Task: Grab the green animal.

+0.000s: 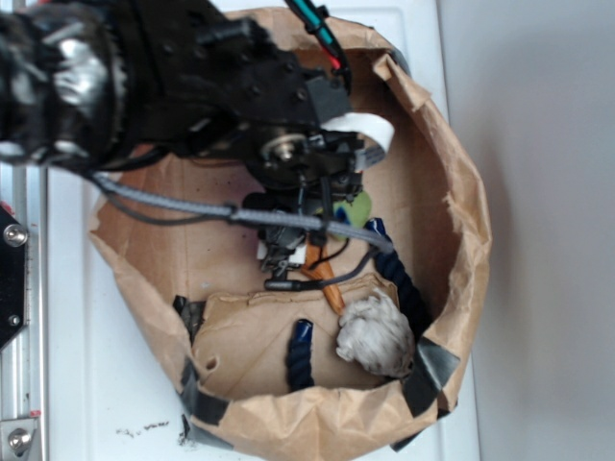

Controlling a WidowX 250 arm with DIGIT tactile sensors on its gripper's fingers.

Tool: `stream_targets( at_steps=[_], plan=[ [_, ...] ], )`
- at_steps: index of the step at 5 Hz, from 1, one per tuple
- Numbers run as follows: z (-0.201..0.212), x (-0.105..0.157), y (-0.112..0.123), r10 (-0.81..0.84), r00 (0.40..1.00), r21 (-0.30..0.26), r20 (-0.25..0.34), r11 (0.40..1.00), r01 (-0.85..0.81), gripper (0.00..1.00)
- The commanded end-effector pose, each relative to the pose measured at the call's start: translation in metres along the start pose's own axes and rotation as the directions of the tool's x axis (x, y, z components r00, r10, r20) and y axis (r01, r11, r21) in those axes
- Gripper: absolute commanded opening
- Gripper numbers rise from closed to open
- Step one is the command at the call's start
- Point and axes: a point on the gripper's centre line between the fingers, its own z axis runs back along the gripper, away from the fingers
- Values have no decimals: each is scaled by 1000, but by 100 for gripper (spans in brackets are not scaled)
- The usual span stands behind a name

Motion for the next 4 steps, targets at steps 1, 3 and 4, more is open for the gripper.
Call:
stream_targets(
  at_steps=[1, 3, 4],
  plan=[
    [1, 45, 11, 74, 997, 23, 24, 997, -75, 100],
    [24, 46, 27, 119, 993, -39, 24, 992, -118, 100],
    [39, 44, 35, 132, 991, -81, 40, 988, -128, 100]
  ],
)
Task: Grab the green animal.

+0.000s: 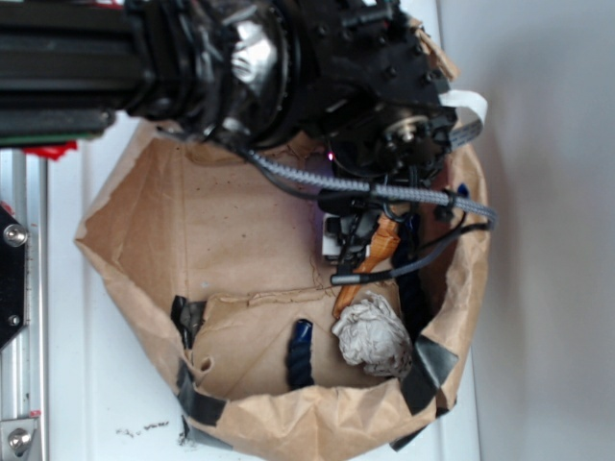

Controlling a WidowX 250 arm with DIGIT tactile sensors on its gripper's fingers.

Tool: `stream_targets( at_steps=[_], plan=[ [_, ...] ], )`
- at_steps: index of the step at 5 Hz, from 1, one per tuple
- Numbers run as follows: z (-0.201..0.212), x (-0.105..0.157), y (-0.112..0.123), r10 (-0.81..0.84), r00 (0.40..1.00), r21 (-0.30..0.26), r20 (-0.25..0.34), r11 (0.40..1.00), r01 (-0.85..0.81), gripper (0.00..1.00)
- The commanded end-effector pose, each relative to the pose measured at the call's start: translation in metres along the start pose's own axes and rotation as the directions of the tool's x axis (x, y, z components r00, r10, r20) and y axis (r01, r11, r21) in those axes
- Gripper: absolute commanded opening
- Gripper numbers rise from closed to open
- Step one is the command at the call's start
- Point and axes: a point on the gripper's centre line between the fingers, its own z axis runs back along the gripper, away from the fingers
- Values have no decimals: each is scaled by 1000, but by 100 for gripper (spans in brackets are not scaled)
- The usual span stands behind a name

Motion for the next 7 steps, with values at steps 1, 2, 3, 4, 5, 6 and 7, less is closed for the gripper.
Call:
stream_targets(
  at_steps=[1, 2, 3, 4, 5, 6, 7],
  plan=[
    [55, 22, 20, 37, 990, -29, 137, 999, -33, 100],
    [56, 27, 29, 111, 982, -55, 154, 993, -103, 100],
    [47, 31, 34, 228, 948, -65, 223, 974, -219, 100],
    [38, 25, 32, 378, 883, -13, 279, 921, -390, 100],
    [31, 22, 30, 377, 870, 37, 318, 912, -409, 100],
    [20, 24, 29, 354, 886, 61, 298, 920, -388, 100],
    [12, 32, 28, 359, 888, 73, 286, 916, -394, 100]
  ],
)
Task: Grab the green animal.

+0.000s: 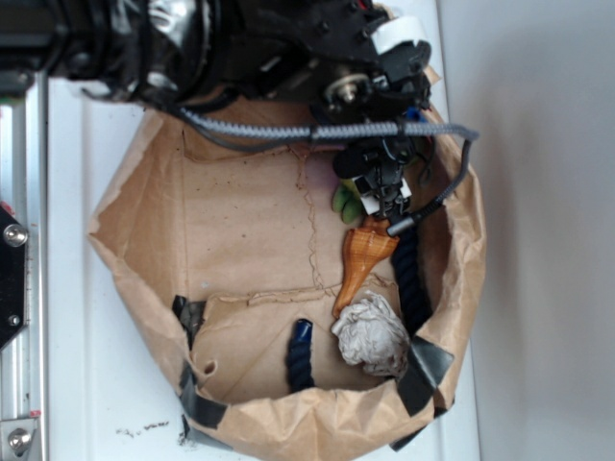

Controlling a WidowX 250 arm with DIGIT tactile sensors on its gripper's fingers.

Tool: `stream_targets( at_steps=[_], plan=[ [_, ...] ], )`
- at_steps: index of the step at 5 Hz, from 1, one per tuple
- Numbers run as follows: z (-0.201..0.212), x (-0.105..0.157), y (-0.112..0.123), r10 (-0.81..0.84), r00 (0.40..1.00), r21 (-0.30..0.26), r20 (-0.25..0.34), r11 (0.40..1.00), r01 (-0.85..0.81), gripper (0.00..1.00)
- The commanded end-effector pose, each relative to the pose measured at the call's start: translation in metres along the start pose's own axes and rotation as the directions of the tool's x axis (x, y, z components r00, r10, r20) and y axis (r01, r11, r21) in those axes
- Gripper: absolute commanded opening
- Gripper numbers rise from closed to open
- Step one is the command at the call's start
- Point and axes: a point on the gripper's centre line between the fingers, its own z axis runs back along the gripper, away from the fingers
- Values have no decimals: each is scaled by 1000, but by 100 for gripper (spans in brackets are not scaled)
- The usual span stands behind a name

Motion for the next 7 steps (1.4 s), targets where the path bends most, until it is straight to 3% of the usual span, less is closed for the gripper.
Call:
stream_targets(
  at_steps=[1, 3, 4, 5, 7],
  plan=[
    [-5, 28, -14, 80, 997, -31, 20, 996, -80, 100],
    [9, 37, -16, 175, 984, -95, -15, 980, -176, 100],
    [5, 36, -20, 134, 991, -45, -5, 990, -134, 100],
    [-5, 33, -22, 126, 992, -20, -21, 992, -126, 0],
    [-13, 29, -21, 125, 992, -5, -28, 992, -125, 0]
  ],
)
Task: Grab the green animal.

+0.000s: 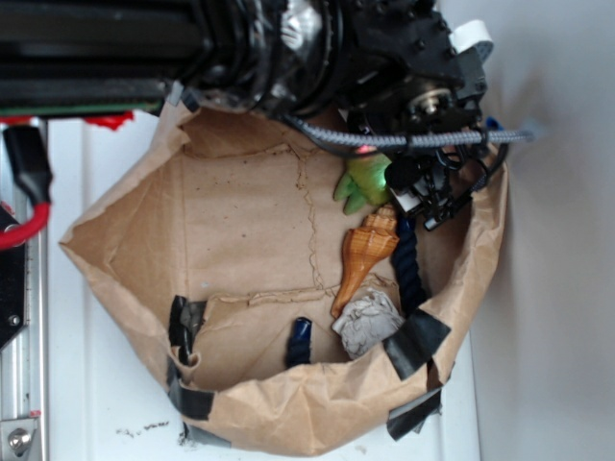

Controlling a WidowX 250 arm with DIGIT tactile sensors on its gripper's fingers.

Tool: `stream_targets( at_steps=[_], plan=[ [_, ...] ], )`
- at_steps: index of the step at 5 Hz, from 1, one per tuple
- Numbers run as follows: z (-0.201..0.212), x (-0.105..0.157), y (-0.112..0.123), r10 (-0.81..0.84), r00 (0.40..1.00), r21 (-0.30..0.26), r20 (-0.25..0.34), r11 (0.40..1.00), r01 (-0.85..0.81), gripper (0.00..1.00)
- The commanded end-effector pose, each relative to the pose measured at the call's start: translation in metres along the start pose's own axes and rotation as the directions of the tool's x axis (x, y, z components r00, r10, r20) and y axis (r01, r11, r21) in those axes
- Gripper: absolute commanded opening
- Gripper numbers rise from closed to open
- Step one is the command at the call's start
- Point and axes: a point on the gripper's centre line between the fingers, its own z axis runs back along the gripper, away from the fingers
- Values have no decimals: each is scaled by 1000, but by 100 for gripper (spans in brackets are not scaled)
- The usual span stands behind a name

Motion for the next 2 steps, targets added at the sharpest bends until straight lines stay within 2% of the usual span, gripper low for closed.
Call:
stream_targets(
  at_steps=[1, 2],
  plan=[
    [10, 14, -5, -8, 999, -16, 38, 1000, 8, 0],
    [13, 14, -3, -17, 1000, -25, 25, 1000, 18, 0]
  ],
)
